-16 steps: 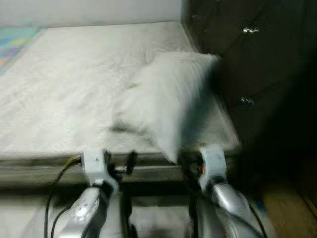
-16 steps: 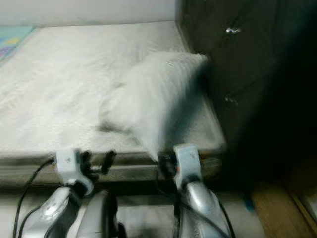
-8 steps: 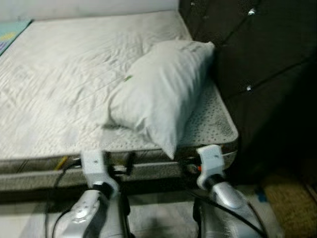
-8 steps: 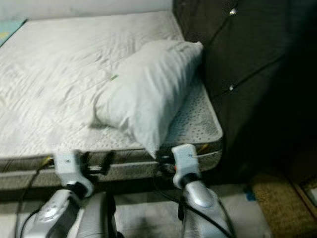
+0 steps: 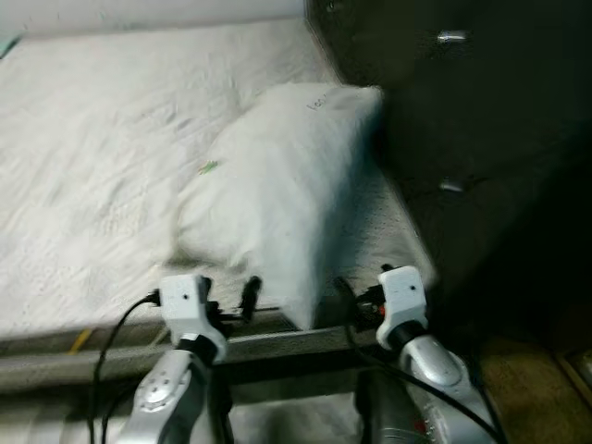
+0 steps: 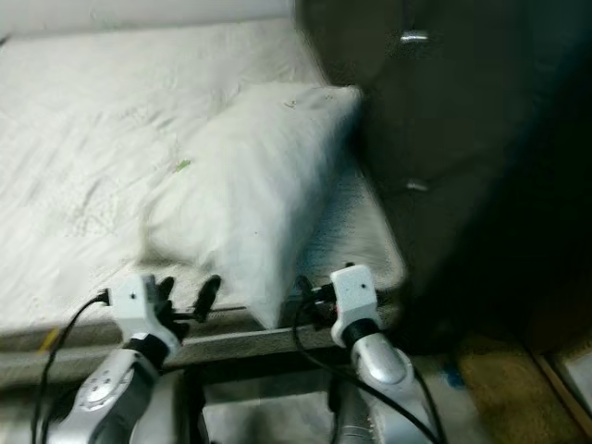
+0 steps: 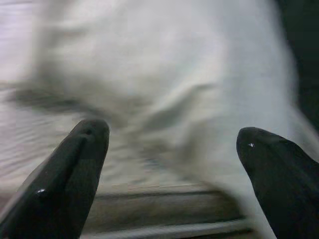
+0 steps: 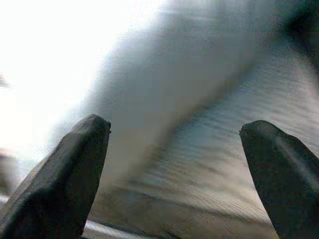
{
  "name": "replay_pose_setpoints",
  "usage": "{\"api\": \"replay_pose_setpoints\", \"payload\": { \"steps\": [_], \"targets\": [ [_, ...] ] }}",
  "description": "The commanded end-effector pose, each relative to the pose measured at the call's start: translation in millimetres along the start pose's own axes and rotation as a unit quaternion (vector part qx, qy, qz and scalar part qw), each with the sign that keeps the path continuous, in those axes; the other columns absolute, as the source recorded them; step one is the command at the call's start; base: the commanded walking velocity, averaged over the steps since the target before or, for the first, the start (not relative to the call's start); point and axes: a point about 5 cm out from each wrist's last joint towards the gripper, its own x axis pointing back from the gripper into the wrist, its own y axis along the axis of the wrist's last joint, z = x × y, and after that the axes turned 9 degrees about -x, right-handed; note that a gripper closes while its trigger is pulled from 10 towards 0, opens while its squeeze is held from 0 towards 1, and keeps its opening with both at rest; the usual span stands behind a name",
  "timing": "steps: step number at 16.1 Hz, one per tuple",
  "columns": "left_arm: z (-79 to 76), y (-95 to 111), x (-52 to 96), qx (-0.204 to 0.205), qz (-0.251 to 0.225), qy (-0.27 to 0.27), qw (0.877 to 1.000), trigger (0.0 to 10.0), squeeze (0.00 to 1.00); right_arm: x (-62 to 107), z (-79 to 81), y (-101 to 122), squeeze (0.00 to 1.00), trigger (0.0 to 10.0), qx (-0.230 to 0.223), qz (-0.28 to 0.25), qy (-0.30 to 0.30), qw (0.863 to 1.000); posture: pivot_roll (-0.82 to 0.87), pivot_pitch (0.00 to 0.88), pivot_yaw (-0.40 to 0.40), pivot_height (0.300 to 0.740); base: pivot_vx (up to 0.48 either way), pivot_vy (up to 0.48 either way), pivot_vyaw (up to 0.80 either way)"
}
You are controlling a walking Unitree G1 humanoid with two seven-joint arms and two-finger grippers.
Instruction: Clean up the room
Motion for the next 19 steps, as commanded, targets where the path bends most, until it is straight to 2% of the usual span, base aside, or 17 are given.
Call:
{"api": "replay_pose_setpoints", "payload": {
  "steps": [1, 13, 17, 19],
  "targets": [
    [6.3, -3, 3.2, -0.006, 0.009, 0.015, 1.0, 10.0, 0.0, -0.6, 7.0, -1, 0.0, 10.0, -0.003, 0.003, 0.015, 1.0, -0.05, 0.124, 0.053, 0.551, 0.0, 0.0, 0.61],
    [6.3, -3, 3.2, -0.006, 0.009, 0.015, 1.0, 10.0, 0.0, -0.6, 7.0, -1, 0.0, 10.0, -0.003, 0.003, 0.015, 1.0, -0.05, 0.124, 0.053, 0.551, 0.0, 0.0, 0.61],
    [7.3, -6, 0.4, -0.015, 0.02, 0.021, 0.999, 10.0, 0.0, -19.5, 4.6, -3, 0.0, 10.0, 0.003, 0.044, -0.005, 0.999, -0.05, 0.141, 0.058, 0.551, 0.0, 0.0, 0.0],
    [7.2, -6, 0.9, -0.014, 0.021, 0.022, 0.999, 10.0, 0.0, -28.0, 4.7, 8, 0.0, 10.0, 0.006, 0.017, -0.023, 1.0, -0.04, 0.143, 0.057, 0.551, 0.0, 0.0, 0.0]
  ]
}}
